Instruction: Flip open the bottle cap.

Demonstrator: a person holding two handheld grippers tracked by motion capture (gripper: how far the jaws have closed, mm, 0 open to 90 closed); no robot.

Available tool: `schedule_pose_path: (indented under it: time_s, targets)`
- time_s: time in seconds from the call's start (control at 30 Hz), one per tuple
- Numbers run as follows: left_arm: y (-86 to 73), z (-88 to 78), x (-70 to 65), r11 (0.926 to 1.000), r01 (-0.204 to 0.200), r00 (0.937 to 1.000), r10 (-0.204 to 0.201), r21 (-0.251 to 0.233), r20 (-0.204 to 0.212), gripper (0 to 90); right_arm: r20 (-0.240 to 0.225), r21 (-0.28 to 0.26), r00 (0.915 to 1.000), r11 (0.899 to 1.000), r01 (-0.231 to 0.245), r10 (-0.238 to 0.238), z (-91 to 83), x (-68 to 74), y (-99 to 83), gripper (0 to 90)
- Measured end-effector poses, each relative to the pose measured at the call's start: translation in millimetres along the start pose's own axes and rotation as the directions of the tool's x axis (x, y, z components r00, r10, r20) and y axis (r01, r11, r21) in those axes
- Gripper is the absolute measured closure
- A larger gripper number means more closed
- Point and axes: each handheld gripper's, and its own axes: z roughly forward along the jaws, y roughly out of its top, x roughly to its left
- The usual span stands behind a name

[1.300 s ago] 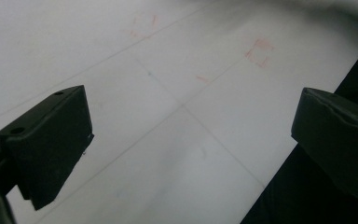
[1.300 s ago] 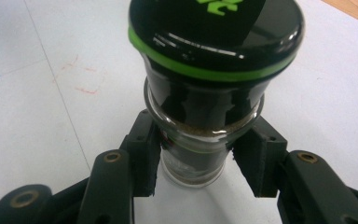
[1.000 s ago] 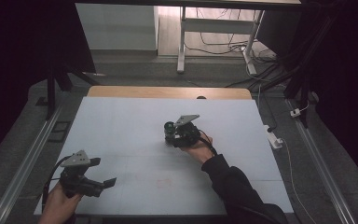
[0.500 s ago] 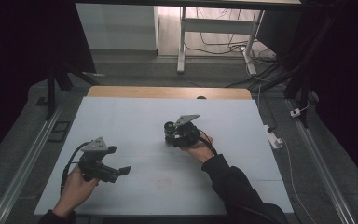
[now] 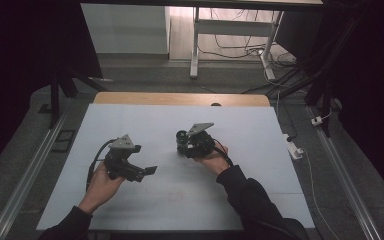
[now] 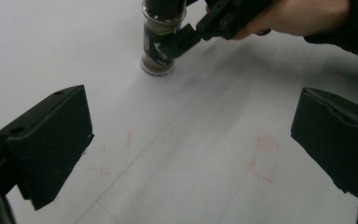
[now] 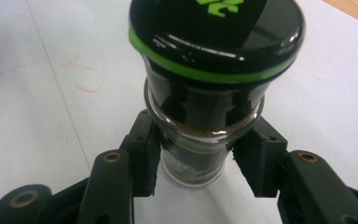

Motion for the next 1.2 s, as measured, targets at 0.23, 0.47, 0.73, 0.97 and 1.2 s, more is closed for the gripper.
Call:
schedule_pose_path:
  time_s: [0.23, 0.47, 0.73, 0.97, 1.2]
  targets:
    - [13.3, 19.5, 4.8, 1.0000, -0.005, 0.9997, 0.005, -0.005, 0.024, 0.6, -0.001, -0.001, 1.0000, 1.000, 0.002, -0.002, 0.0, -0.2, -0.1, 53.1]
    - [23.6, 35.5, 8.5, 0.9990, -0.045, 0.9987, 0.045, 0.005, 0.024, 0.1, -0.001, -0.001, 1.0000, 1.000, 0.003, -0.003, 0.1, -0.2, -0.1, 53.1]
    - [33.5, 53.6, 16.7, 0.9986, -0.050, 0.9981, 0.050, 0.016, 0.035, 0.0, -0.001, -0.001, 1.0000, 1.000, 0.000, 0.000, 0.0, -0.1, -0.2, 53.1]
    - [37.0, 59.9, 21.5, 0.9967, -0.077, 0.9969, 0.077, 0.023, 0.014, 16.1, -0.001, -0.002, 1.0000, 1.000, -0.001, 0.001, 0.0, 0.1, -0.2, 53.1]
    - [42.1, 60.5, 19.4, 0.9928, -0.115, 0.9931, 0.114, 0.035, 0.026, 60.3, -0.002, -0.003, 1.0000, 1.000, -0.001, 0.001, 0.1, 0.0, -0.2, 53.1]
